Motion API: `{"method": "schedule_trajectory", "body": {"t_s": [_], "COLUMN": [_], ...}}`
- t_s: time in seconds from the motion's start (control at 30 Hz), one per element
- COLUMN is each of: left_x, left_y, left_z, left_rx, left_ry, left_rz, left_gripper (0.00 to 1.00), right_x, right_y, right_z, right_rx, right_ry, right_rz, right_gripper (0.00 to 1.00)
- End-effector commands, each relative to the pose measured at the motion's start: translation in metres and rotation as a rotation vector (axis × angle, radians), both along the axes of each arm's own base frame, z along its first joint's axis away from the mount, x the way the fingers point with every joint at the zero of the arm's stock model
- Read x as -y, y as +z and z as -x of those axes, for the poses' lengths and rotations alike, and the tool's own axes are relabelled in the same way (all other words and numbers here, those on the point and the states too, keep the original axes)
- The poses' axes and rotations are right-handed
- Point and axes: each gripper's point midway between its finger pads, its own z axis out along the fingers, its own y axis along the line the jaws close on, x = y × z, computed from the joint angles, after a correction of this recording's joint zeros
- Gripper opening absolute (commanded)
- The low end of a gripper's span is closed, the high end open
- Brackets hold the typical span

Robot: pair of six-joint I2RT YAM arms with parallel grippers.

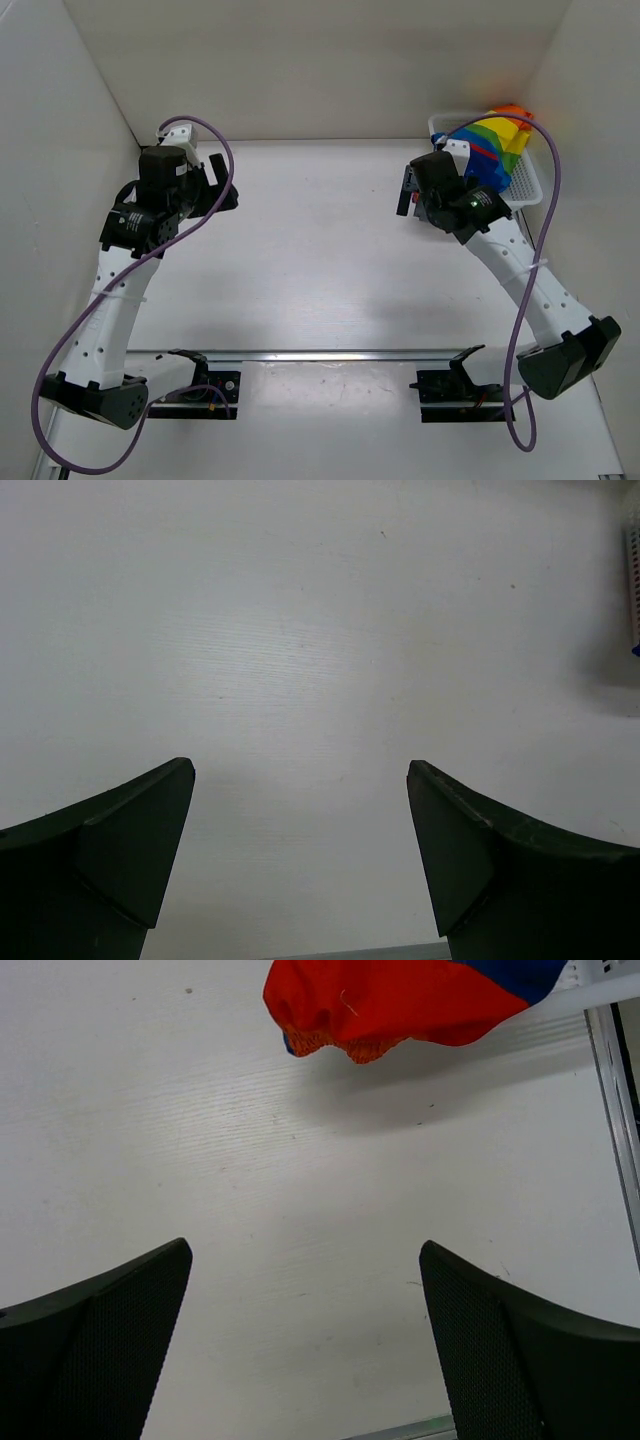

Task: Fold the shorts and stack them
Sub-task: Grab the shorts from the pile

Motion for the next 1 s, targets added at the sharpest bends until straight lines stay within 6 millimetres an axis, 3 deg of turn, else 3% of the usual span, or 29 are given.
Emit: {"method": "schedule_trajectory", "body": {"t_s": [0.0,0.07,0.2,0.23,0.27,0.3,0.37,0.4,0.43,0.47,0.53,0.57,0.7,0.73,0.8,0.87,0.9,0.97], "left_x": [0.003,0.002,-0.002,-0.002,0.009,0.022,0.030,0.031,0.022,0.015,0.007,0.001,-0.002,0.000,0.002,0.003,0.004,0.004], "left_y": [0.004,0.006,0.005,0.005,0.000,-0.007,-0.015,-0.019,-0.027,-0.034,-0.043,-0.043,-0.041,-0.041,-0.044,-0.047,-0.045,-0.050], "left_z": [0.001,-0.002,-0.004,-0.004,-0.005,-0.007,-0.010,-0.012,-0.021,-0.023,-0.023,-0.024,-0.026,-0.025,-0.026,-0.028,-0.030,-0.029], "left_rx": [0.017,0.034,0.047,0.047,0.019,-0.019,-0.054,-0.066,-0.080,-0.101,-0.151,-0.156,-0.155,-0.157,-0.168,-0.178,-0.169,-0.182], "left_ry": [0.023,0.039,0.071,0.071,0.018,-0.038,-0.069,-0.069,-0.009,0.036,0.060,0.089,0.088,0.079,0.069,0.075,0.075,0.081], "left_rz": [0.058,0.048,0.050,0.050,0.075,0.100,0.113,0.110,0.078,0.060,0.004,-0.021,-0.045,-0.039,-0.035,-0.030,-0.027,-0.023], "left_gripper": [0.99,0.99,0.99,0.99,0.99,0.99,0.99,0.99,0.99,0.99,0.99,0.99,0.99,0.99,0.99,0.99,0.99,0.99], "right_x": [0.008,0.009,0.032,0.042,0.039,0.056,0.065,0.068,0.074,0.073,0.073,0.071,0.059,0.057,0.065,0.074,0.079,0.079], "right_y": [0.013,0.012,0.013,0.005,0.000,-0.005,-0.016,-0.033,-0.033,-0.050,-0.056,-0.072,-0.094,-0.097,-0.101,-0.096,-0.090,-0.061], "right_z": [-0.001,-0.005,-0.022,-0.031,-0.039,-0.047,-0.059,-0.069,-0.080,-0.088,-0.109,-0.119,-0.152,-0.158,-0.166,-0.172,-0.169,-0.168], "right_rx": [0.066,0.058,0.072,0.048,0.002,-0.032,-0.085,-0.134,-0.128,-0.176,-0.170,-0.201,-0.203,-0.197,-0.177,-0.147,-0.135,-0.073], "right_ry": [-0.051,-0.038,-0.145,-0.183,-0.173,-0.215,-0.246,-0.249,-0.268,-0.254,-0.251,-0.233,-0.203,-0.211,-0.255,-0.295,-0.321,-0.323], "right_rz": [-0.003,0.034,0.107,0.131,0.110,0.091,0.067,0.086,0.087,0.118,0.085,0.081,0.043,0.033,0.070,0.081,0.094,0.070], "right_gripper": [0.99,0.99,0.99,0.99,0.99,0.99,0.99,0.99,0.99,0.99,0.99,0.99,0.99,0.94,0.64,0.27,0.00,0.00]}}
